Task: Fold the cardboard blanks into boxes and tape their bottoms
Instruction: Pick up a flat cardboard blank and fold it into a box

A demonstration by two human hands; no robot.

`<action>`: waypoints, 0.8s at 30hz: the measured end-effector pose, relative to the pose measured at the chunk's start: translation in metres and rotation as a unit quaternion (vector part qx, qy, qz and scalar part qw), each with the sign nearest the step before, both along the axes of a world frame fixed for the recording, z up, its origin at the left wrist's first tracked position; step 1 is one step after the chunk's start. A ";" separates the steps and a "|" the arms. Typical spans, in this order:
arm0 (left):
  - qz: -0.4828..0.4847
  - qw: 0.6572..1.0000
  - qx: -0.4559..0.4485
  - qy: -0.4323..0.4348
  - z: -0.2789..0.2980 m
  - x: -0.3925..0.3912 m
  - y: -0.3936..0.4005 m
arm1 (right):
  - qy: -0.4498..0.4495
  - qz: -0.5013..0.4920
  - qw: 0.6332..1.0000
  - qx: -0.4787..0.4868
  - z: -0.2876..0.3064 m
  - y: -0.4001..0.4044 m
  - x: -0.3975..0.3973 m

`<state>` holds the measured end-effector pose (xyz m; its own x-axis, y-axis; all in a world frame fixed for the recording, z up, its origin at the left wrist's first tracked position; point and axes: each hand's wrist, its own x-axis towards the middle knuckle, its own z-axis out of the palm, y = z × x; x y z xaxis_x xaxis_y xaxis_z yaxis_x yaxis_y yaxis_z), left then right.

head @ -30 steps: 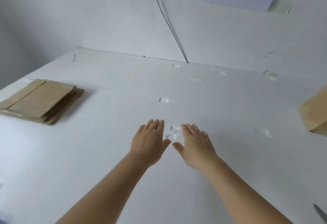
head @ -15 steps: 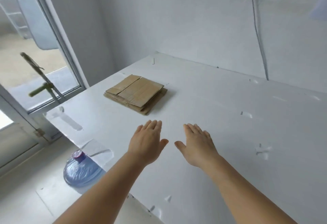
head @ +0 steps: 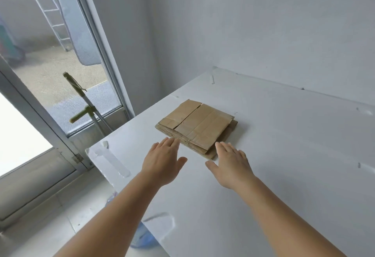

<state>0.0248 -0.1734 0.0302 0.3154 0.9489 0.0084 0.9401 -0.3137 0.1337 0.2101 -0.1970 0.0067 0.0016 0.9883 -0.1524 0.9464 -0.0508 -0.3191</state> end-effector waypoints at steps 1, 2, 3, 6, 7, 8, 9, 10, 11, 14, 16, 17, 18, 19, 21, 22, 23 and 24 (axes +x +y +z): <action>0.000 1.000 0.000 -0.001 0.001 -0.003 0.012 | 0.003 -0.005 1.000 0.001 -0.001 0.011 -0.002; 0.000 1.000 0.002 -0.002 0.002 -0.007 0.024 | 0.006 -0.011 1.000 0.002 -0.002 0.023 -0.005; 0.001 1.000 0.004 -0.006 0.002 -0.010 0.036 | 0.009 -0.019 1.000 0.005 -0.003 0.034 -0.007; -0.002 1.000 0.003 -0.024 -0.002 -0.018 0.067 | 0.011 -0.046 0.999 0.004 -0.010 0.059 -0.013; -0.007 1.000 -0.001 -0.027 -0.005 -0.020 0.077 | 0.008 -0.055 0.998 0.002 -0.012 0.066 -0.015; -0.014 0.999 -0.008 -0.029 -0.010 -0.021 0.087 | 0.004 -0.063 0.998 -0.002 -0.015 0.072 -0.017; -0.022 0.999 -0.016 -0.031 -0.015 -0.022 0.097 | 0.000 -0.072 0.997 -0.007 -0.017 0.077 -0.020; -0.031 0.999 -0.023 -0.034 -0.020 -0.023 0.108 | -0.004 -0.081 0.997 -0.012 -0.020 0.083 -0.022; -0.042 0.998 -0.029 -0.039 -0.027 -0.024 0.119 | -0.005 -0.093 0.996 -0.014 -0.022 0.088 -0.024; -0.066 0.995 -0.055 -0.057 -0.043 -0.029 0.152 | 0.007 -0.148 0.989 -0.025 -0.026 0.099 -0.033; -0.074 0.993 -0.073 -0.051 -0.054 -0.032 0.171 | 0.014 -0.196 0.980 -0.039 -0.028 0.104 -0.040; -0.080 0.993 -0.077 -0.044 -0.058 -0.033 0.179 | 0.014 -0.218 0.975 -0.045 -0.029 0.106 -0.043; -0.086 0.992 -0.081 -0.040 -0.063 -0.035 0.187 | 0.015 -0.239 0.970 -0.050 -0.031 0.108 -0.046; -0.092 0.991 -0.085 -0.037 -0.067 -0.037 0.193 | 0.016 -0.258 0.965 -0.053 -0.032 0.110 -0.048; -0.095 0.991 -0.092 -0.028 -0.074 -0.041 0.202 | 0.021 -0.289 0.955 -0.059 -0.035 0.111 -0.054; -0.093 0.991 -0.091 -0.025 -0.075 -0.042 0.205 | 0.021 -0.300 0.952 -0.059 -0.036 0.112 -0.057; -0.093 0.992 -0.087 -0.026 -0.077 -0.044 0.207 | 0.020 -0.309 0.949 -0.058 -0.037 0.112 -0.060; -0.096 0.991 -0.083 -0.032 -0.079 -0.046 0.209 | 0.022 -0.317 0.946 -0.057 -0.037 0.112 -0.063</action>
<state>-0.0215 0.0361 -0.0487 0.4948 0.8610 -0.1173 0.8529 -0.4553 0.2555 0.1475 -0.0853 -0.0306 0.5803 0.7675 -0.2723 0.6999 -0.6409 -0.3152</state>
